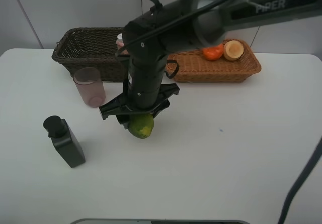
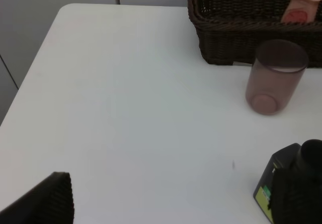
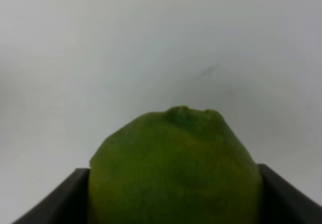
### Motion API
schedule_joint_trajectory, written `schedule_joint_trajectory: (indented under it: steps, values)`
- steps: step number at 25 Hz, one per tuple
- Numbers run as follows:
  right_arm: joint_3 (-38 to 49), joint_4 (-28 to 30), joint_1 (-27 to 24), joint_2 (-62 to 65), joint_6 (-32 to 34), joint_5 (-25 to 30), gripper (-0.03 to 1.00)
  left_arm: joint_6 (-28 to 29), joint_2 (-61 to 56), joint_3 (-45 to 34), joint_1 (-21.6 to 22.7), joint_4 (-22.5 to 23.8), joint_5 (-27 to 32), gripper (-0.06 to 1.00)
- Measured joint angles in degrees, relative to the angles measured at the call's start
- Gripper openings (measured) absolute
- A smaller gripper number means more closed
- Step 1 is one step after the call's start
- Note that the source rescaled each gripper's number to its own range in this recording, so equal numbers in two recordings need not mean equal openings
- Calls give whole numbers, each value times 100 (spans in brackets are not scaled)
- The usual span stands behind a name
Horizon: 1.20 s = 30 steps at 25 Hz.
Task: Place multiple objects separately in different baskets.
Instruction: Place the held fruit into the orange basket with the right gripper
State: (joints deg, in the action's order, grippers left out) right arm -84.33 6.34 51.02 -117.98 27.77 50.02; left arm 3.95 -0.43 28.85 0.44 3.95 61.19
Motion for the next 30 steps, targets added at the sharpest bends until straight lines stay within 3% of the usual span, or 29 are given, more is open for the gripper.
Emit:
schedule_joint_trajectory:
  steps: [7, 11, 22, 30]
  values:
    - [-709, 133, -583, 53, -798, 963, 45, 0, 0, 0, 0, 0, 0, 100]
    - [-1146, 154, -982, 53, -1031, 1053, 45, 0, 0, 0, 0, 0, 0, 100]
    - [-1526, 268, -2239, 59, -1072, -36, 45, 0, 0, 0, 0, 0, 0, 100]
    - [-1529, 411, -2781, -270, -1072, -1098, 45, 0, 0, 0, 0, 0, 0, 100]
